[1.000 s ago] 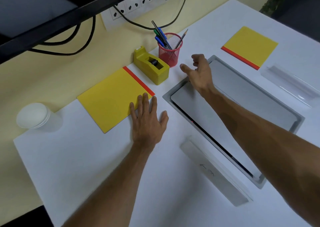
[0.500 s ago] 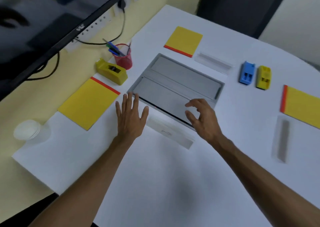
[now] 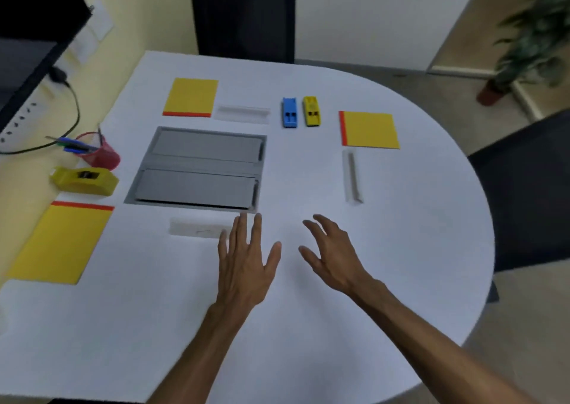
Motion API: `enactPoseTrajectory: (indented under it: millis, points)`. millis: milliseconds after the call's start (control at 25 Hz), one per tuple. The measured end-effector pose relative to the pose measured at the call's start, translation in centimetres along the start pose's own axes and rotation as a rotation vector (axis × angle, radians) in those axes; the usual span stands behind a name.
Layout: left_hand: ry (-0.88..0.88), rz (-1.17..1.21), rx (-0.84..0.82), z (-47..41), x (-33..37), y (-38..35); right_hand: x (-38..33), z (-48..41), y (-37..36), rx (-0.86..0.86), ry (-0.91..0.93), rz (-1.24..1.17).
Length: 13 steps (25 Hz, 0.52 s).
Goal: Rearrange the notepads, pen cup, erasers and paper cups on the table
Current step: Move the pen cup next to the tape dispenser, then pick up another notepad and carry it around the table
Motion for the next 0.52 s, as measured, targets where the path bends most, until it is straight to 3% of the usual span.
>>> enactPoseTrajectory:
  millis: [520]
  points:
    - [-0.352, 0.009, -0.092, 13.2, 30.4, -3.0, 17.5, 28.7, 16.6, 0.214, -0.276, -0.082]
Point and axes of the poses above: each hand's wrist, its own z-axis away from the middle knuckle, its own y-axis out of the back of the hand, x = y × z, the point moved 5 cm from there along -z, towards the middle knuckle, and after that the axes turned 2 degrees about x, right-handed, at the moved point
